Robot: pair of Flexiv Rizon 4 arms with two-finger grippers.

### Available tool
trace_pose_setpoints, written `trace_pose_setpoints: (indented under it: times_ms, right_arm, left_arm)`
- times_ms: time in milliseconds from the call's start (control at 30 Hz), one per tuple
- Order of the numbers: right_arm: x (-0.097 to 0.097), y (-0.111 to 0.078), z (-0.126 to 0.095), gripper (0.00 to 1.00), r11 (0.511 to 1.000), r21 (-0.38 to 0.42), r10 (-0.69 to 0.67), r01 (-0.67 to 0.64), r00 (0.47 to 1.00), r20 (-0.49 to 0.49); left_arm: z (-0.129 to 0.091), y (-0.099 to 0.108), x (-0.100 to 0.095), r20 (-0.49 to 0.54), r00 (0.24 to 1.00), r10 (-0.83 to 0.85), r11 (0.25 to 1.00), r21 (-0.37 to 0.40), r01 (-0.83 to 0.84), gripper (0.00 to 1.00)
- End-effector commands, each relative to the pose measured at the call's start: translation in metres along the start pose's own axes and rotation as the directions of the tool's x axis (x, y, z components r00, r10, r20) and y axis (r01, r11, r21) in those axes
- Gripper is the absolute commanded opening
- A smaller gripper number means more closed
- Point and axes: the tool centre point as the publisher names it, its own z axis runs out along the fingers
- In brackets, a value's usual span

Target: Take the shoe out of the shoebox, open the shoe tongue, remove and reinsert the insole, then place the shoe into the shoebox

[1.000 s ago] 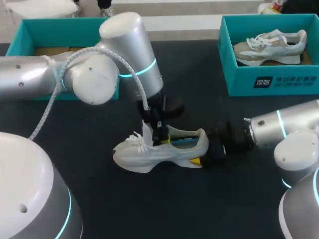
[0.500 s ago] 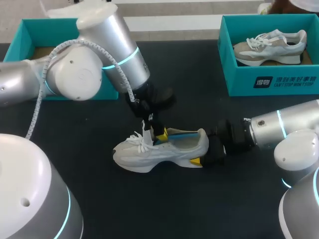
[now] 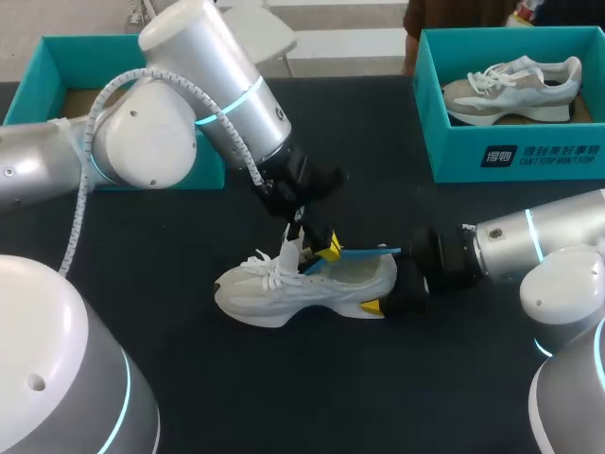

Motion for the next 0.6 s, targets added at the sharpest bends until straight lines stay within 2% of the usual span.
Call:
trace_pose_setpoints:
  times_ms: [33,67,133,300,333,367,400,500,600]
  right_arm:
    - [-0.002,-0.009,0.005,0.0,1.0,0.004,0.0,0.0,1.0,0.003]
    - [-0.002,-0.009,0.005,0.0,1.0,0.004,0.0,0.0,1.0,0.003]
    - [-0.002,-0.009,0.005,0.0,1.0,0.004,0.0,0.0,1.0,0.003]
    - [-0.002,-0.009,0.005,0.0,1.0,0.004,0.0,0.0,1.0,0.003]
    - [-0.002,-0.009,0.005,0.0,1.0,0.004,0.0,0.0,1.0,0.003]
    - [-0.002,-0.009,0.005,0.0,1.0,0.004,0.0,0.0,1.0,0.003]
    - [-0.002,-0.009,0.005,0.0,1.0,0.004,0.0,0.0,1.0,0.003]
    - [-0.002,-0.009,0.005,0.0,1.0,0.004,0.0,0.0,1.0,0.003]
    - [-0.002,-0.009,0.005,0.0,1.0,0.004,0.0,0.0,1.0,0.003]
  left_arm:
    - [0.002,-0.012,0.0,0.001,1.0,0.008,1.0,0.002,-0.008,0.0]
    - [0.002,-0.012,0.0,0.002,1.0,0.01,1.0,-0.001,-0.01,0.0]
    - [0.004,-0.011,0.001,0.009,1.0,0.018,1.0,-0.018,-0.018,0.27]
    - [0.003,-0.008,0.006,0.031,0.998,0.049,0.999,-0.025,-0.048,0.45]
    - [0.002,-0.007,0.008,0.035,0.997,0.062,0.998,-0.021,-0.062,0.52]
    - [0.002,-0.007,0.01,0.048,0.996,0.074,0.997,-0.023,-0.073,0.69]
    - [0.002,-0.007,0.012,0.06,0.993,0.098,0.995,-0.026,-0.097,0.76]
    - [0.004,-0.007,0.014,0.098,0.984,0.148,0.988,-0.053,-0.143,0.89]
    - [0.008,-0.009,0.014,0.138,0.973,0.184,0.982,-0.074,-0.175,0.9]
